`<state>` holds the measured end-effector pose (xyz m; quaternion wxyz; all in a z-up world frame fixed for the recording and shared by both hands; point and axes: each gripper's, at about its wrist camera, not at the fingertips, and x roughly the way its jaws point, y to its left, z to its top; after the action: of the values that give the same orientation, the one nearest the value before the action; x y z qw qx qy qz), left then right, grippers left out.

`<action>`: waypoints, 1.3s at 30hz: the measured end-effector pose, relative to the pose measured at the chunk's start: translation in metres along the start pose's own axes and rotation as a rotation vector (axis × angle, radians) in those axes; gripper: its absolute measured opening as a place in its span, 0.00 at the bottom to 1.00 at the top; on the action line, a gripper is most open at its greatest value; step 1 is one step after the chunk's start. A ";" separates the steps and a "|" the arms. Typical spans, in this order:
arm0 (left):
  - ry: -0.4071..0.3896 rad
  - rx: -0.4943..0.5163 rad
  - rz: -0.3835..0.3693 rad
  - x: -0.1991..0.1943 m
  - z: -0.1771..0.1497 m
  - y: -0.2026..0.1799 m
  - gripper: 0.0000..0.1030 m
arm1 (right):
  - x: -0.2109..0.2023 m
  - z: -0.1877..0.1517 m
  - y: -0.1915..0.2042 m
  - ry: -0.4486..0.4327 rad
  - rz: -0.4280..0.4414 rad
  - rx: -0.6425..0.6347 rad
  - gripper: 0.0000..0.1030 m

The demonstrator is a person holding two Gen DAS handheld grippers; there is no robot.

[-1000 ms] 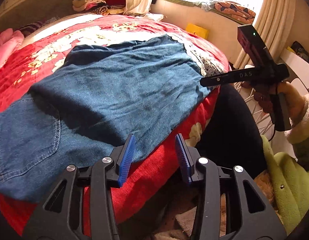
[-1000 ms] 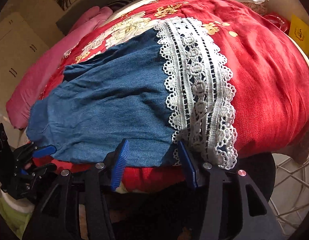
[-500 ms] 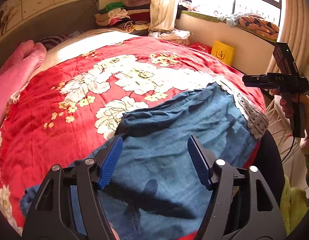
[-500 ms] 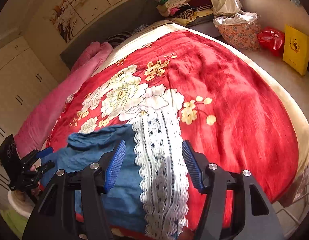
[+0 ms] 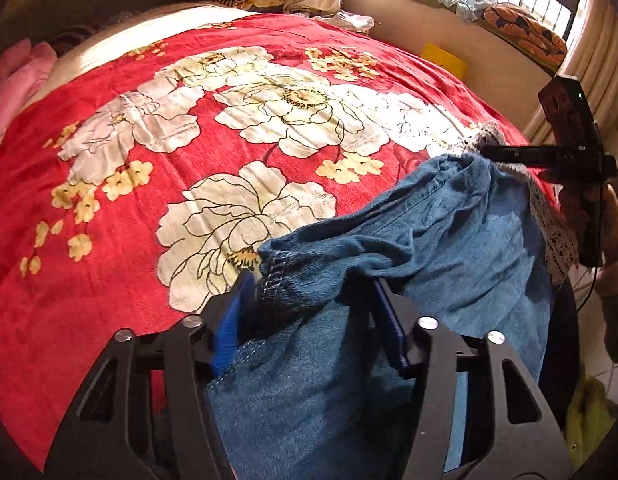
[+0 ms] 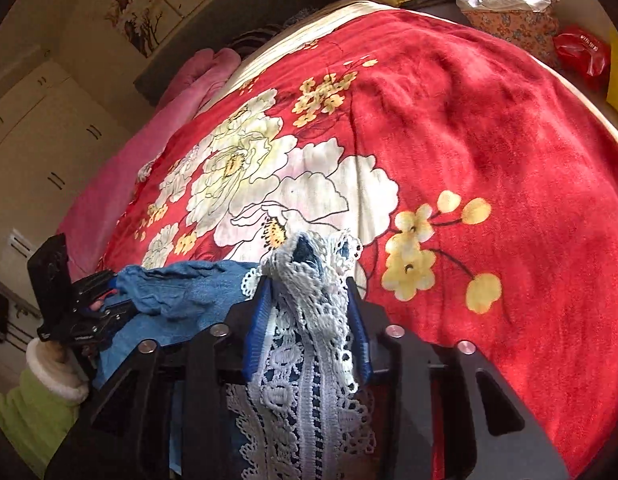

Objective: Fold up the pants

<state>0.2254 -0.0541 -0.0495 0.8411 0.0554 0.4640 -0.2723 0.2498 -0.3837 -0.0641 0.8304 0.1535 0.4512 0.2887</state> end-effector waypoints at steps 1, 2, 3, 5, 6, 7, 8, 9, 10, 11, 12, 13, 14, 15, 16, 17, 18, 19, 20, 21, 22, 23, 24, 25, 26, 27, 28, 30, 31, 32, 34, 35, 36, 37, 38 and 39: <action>-0.007 -0.029 -0.033 -0.001 0.002 0.002 0.22 | 0.000 -0.001 0.001 -0.002 0.010 -0.004 0.22; -0.016 -0.061 -0.062 -0.001 0.004 0.005 0.18 | -0.003 -0.001 0.001 -0.012 0.026 -0.001 0.21; -0.026 -0.086 -0.073 -0.003 0.005 0.007 0.12 | -0.006 -0.001 0.000 -0.023 0.043 0.012 0.19; -0.044 -0.166 -0.120 -0.006 0.008 0.017 0.09 | -0.015 0.002 0.001 -0.054 0.069 0.019 0.17; -0.057 -0.208 -0.144 -0.008 0.008 0.023 0.08 | -0.019 0.005 0.002 -0.069 0.070 0.012 0.16; -0.070 -0.240 -0.165 -0.010 0.010 0.028 0.08 | -0.024 0.009 0.004 -0.087 0.072 0.006 0.16; -0.089 -0.269 -0.184 -0.014 0.011 0.033 0.07 | -0.028 0.014 0.005 -0.104 0.076 0.000 0.16; -0.108 -0.289 -0.197 -0.017 0.013 0.037 0.07 | -0.031 0.019 0.007 -0.116 0.075 -0.009 0.16; -0.130 -0.307 -0.210 -0.021 0.016 0.040 0.07 | -0.033 0.026 0.009 -0.129 0.065 -0.024 0.16; -0.152 -0.320 -0.212 -0.025 0.019 0.042 0.07 | -0.034 0.034 0.011 -0.141 0.059 -0.032 0.16; -0.166 -0.328 -0.215 -0.028 0.024 0.044 0.07 | -0.033 0.040 0.011 -0.144 0.059 -0.032 0.16; -0.182 -0.338 -0.218 -0.030 0.027 0.045 0.07 | -0.030 0.047 0.010 -0.137 0.043 -0.031 0.16; -0.193 -0.352 -0.217 -0.030 0.031 0.047 0.07 | -0.024 0.053 0.008 -0.121 0.015 -0.033 0.16; -0.194 -0.362 -0.210 -0.027 0.034 0.048 0.07 | -0.015 0.058 0.006 -0.099 -0.010 -0.032 0.16; -0.182 -0.370 -0.186 -0.022 0.036 0.049 0.07 | -0.006 0.062 0.002 -0.079 -0.029 -0.018 0.16; -0.163 -0.376 -0.162 -0.015 0.037 0.050 0.07 | 0.005 0.063 -0.002 -0.054 -0.046 -0.003 0.16; -0.144 -0.383 -0.144 -0.007 0.037 0.051 0.07 | 0.015 0.065 -0.007 -0.025 -0.068 0.010 0.17; -0.131 -0.395 -0.136 0.001 0.037 0.055 0.08 | 0.024 0.064 -0.011 -0.013 -0.082 0.016 0.17; -0.119 -0.407 -0.127 0.007 0.035 0.057 0.08 | 0.030 0.063 -0.014 -0.006 -0.090 0.016 0.18; -0.107 -0.416 -0.112 0.013 0.034 0.059 0.10 | 0.033 0.062 -0.017 0.000 -0.093 0.019 0.19; -0.100 -0.422 -0.102 0.017 0.032 0.060 0.11 | 0.034 0.061 -0.019 -0.005 -0.089 0.029 0.19; -0.101 -0.426 -0.101 0.019 0.030 0.061 0.12 | 0.032 0.061 -0.021 -0.012 -0.078 0.036 0.20; -0.105 -0.427 -0.101 0.018 0.029 0.062 0.13 | 0.029 0.061 -0.021 -0.019 -0.078 0.031 0.21; -0.115 -0.427 -0.102 0.016 0.028 0.061 0.16 | 0.026 0.060 -0.020 -0.032 -0.096 0.022 0.25; -0.127 -0.433 -0.102 0.011 0.028 0.062 0.18 | 0.021 0.060 -0.020 -0.046 -0.105 0.017 0.28; -0.138 -0.443 -0.098 0.006 0.027 0.064 0.25 | 0.015 0.061 -0.019 -0.057 -0.112 0.011 0.31; -0.152 -0.453 -0.096 0.000 0.026 0.065 0.28 | 0.008 0.060 -0.018 -0.072 -0.126 0.002 0.32; -0.185 -0.466 -0.091 -0.015 0.024 0.068 0.32 | -0.004 0.057 -0.015 -0.099 -0.156 -0.006 0.36; -0.200 -0.472 -0.075 -0.023 0.023 0.069 0.33 | -0.011 0.055 -0.014 -0.111 -0.165 -0.008 0.39; -0.216 -0.468 -0.058 -0.031 0.022 0.068 0.33 | -0.018 0.052 -0.011 -0.126 -0.172 -0.015 0.40; -0.247 -0.456 -0.024 -0.045 0.019 0.065 0.39 | -0.031 0.044 -0.002 -0.152 -0.181 -0.037 0.48; -0.252 -0.453 -0.001 -0.052 0.017 0.063 0.40 | -0.036 0.039 0.003 -0.164 -0.185 -0.049 0.49; -0.262 -0.445 0.026 -0.061 0.012 0.060 0.43 | -0.042 0.033 0.008 -0.177 -0.183 -0.059 0.51; -0.272 -0.437 0.048 -0.067 0.008 0.056 0.45 | -0.046 0.026 0.014 -0.185 -0.177 -0.072 0.53; -0.279 -0.426 0.073 -0.075 0.002 0.051 0.46 | -0.050 0.019 0.021 -0.187 -0.169 -0.088 0.53; -0.285 -0.415 0.090 -0.082 -0.005 0.046 0.49 | -0.052 0.012 0.029 -0.189 -0.161 -0.107 0.55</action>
<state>0.2105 0.0200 0.0064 0.9026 -0.1366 0.3839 -0.1386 0.2280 -0.3934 -0.0084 0.8966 0.0988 0.3658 0.2293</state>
